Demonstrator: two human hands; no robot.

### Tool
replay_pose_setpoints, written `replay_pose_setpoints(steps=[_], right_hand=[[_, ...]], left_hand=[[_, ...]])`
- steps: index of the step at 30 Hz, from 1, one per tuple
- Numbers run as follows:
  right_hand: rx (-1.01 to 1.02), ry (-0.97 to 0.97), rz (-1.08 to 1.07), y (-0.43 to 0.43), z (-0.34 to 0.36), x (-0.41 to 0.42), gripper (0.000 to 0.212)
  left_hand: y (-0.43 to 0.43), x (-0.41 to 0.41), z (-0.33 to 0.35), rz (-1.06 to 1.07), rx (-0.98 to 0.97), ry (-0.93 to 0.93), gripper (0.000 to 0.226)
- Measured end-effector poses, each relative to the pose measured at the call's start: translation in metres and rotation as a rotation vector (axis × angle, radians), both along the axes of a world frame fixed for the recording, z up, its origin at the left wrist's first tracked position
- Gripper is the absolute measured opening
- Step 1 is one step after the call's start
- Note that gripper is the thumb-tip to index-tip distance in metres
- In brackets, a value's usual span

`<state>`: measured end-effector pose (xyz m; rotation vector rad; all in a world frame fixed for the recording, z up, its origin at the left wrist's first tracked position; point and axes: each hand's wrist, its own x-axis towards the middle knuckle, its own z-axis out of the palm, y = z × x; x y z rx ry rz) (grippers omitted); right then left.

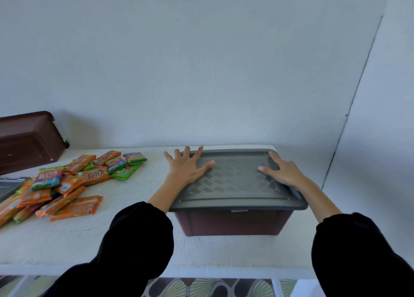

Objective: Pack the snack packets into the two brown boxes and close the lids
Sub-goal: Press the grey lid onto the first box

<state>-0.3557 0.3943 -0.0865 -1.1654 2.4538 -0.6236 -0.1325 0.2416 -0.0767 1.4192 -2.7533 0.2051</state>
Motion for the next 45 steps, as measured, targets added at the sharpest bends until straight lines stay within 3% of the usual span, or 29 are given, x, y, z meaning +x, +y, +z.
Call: replay_pose_setpoints(steps=[5,11,14,28,32,37,40,45], right_hand=[[0.033,0.086,0.036,0.003,-0.002,0.006,0.071],[0.086,0.343,0.128,-0.013,0.008,0.011,0.061],[0.155,0.293,0.189,-0.032,0.016,0.015,0.060],[0.162,0.277,0.008,-0.037,0.012,0.026,0.079],[0.107,0.027,-0.095,-0.022,0.010,0.009,0.088],[-0.121,-0.265,-0.084,-0.002,0.011,-0.004,0.081],[-0.224,-0.172,-0.149,-0.001,0.013,0.002,0.076],[-0.170,0.060,-0.144,-0.001,0.013,0.019,0.076]], left_hand=[[-0.007,-0.002,-0.009,-0.137,0.067,0.148,0.071],[-0.011,-0.004,-0.013,-0.216,0.054,0.125,0.066],[-0.011,-0.003,-0.011,-0.209,0.075,0.126,0.067],[-0.012,-0.011,-0.014,-0.145,0.069,0.111,0.080],[-0.008,-0.011,-0.013,-0.143,0.066,0.121,0.069],[-0.007,-0.011,-0.013,-0.150,0.062,0.114,0.069],[-0.008,-0.012,-0.013,-0.146,0.061,0.100,0.070],[-0.009,-0.012,-0.015,-0.140,0.070,0.083,0.081]])
